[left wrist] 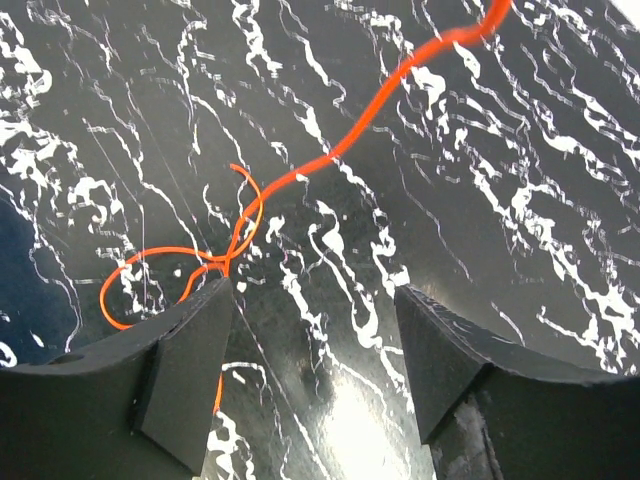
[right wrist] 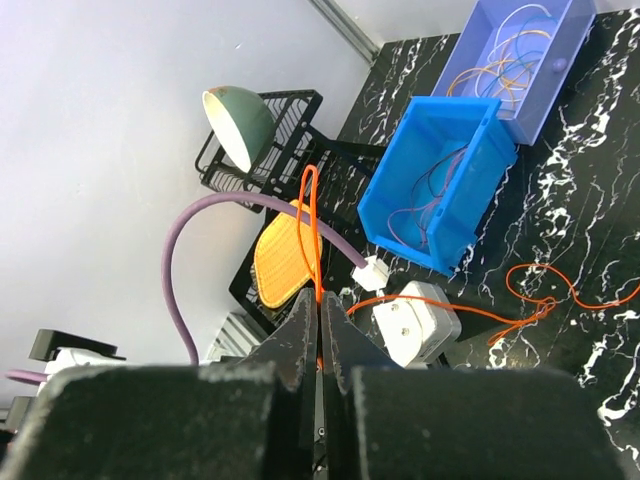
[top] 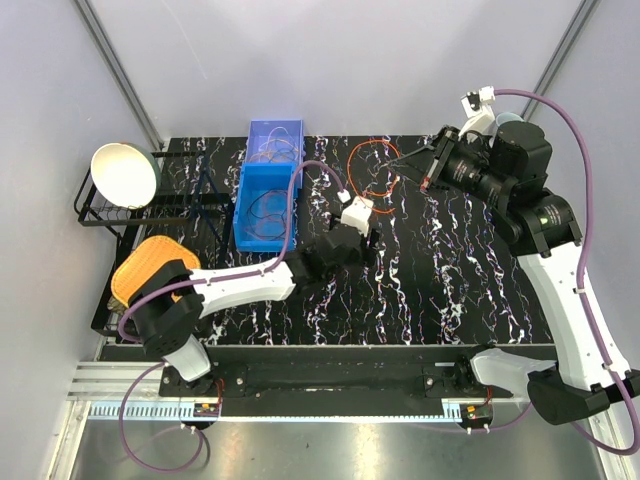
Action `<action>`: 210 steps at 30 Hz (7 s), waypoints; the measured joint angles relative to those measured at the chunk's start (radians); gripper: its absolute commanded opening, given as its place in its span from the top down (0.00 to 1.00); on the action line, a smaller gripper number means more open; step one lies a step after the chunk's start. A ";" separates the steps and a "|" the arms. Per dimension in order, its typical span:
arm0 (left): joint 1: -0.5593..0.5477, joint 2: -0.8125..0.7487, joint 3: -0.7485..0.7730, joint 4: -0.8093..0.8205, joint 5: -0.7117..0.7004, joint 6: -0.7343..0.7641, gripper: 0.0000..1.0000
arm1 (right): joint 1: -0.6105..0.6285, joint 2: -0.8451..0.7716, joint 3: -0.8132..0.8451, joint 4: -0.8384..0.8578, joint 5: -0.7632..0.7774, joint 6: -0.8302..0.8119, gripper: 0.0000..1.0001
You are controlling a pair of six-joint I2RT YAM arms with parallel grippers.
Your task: Untangle the cables
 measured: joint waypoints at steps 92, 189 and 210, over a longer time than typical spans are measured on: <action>0.057 -0.084 0.774 -1.069 -0.276 -0.329 1.00 | 0.224 -0.127 -0.546 0.354 -0.090 -0.043 0.19; 0.242 -0.781 0.072 -0.558 0.681 0.212 0.20 | 0.161 0.046 -0.452 0.396 -0.600 -0.257 1.00; 0.195 -0.652 -0.004 -0.379 0.727 0.220 0.36 | 0.161 0.044 -0.452 0.455 -0.675 -0.177 1.00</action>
